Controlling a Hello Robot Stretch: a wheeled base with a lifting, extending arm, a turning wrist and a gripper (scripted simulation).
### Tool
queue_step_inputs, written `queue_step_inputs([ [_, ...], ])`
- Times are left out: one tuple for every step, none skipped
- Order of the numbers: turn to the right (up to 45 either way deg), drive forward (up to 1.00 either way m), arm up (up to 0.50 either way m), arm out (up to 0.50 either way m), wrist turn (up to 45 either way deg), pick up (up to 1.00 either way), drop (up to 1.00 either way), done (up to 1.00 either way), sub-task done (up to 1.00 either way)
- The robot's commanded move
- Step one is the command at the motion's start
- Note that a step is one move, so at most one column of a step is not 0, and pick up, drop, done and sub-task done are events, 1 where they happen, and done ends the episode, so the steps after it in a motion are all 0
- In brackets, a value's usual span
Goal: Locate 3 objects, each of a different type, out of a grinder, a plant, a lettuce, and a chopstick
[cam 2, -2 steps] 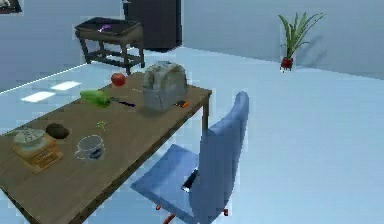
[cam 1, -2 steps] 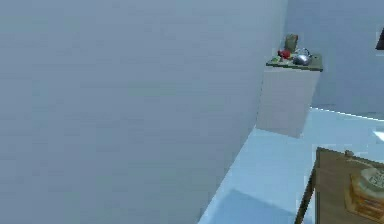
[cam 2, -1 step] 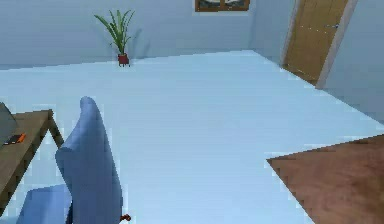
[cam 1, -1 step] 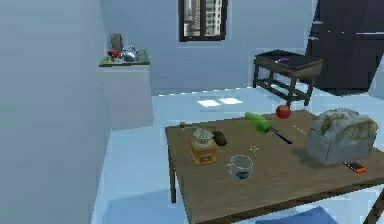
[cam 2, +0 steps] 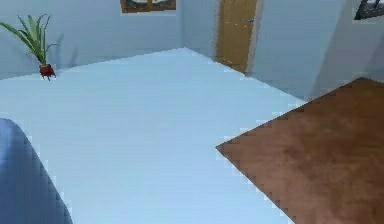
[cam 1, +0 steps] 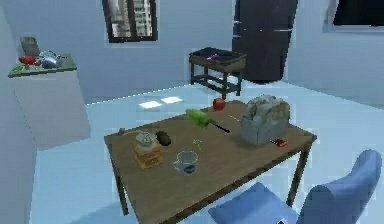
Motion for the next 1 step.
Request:
queue_step_inputs([
  [0.0, 0.0, 0.0, 0.0, 0.0, 0.0, 0.0, 1.0, 0.0],
])
